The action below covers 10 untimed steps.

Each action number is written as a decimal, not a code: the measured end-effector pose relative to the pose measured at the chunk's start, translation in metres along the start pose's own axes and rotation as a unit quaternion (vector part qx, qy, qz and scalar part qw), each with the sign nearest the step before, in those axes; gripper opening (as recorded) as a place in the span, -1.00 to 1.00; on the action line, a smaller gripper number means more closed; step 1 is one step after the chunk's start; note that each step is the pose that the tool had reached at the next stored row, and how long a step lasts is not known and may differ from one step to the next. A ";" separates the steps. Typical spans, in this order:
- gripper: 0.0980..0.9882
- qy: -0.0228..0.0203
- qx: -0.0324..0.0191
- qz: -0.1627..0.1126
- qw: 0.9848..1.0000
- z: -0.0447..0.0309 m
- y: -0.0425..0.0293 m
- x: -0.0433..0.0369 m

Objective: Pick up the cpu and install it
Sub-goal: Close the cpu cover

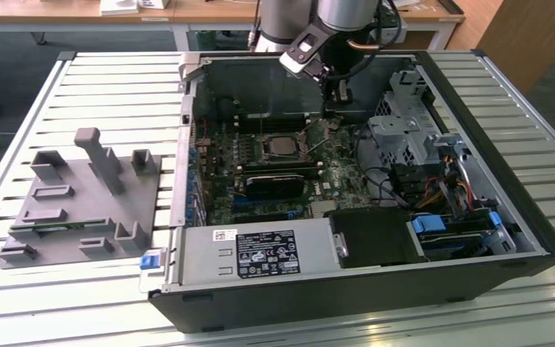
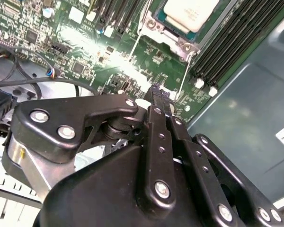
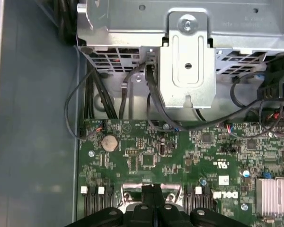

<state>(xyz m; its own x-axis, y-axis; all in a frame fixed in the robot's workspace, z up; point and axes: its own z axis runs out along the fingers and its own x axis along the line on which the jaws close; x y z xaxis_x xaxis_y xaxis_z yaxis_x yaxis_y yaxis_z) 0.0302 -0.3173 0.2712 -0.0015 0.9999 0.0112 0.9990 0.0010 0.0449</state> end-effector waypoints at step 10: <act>-0.98 0.000 0.000 0.000 1.000 0.0068 0.0115 0.0015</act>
<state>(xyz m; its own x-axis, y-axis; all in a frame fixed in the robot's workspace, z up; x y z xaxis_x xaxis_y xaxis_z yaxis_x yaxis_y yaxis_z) 0.0420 -0.3158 0.2649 -0.0016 0.9999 0.0110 0.9990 0.0011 0.0449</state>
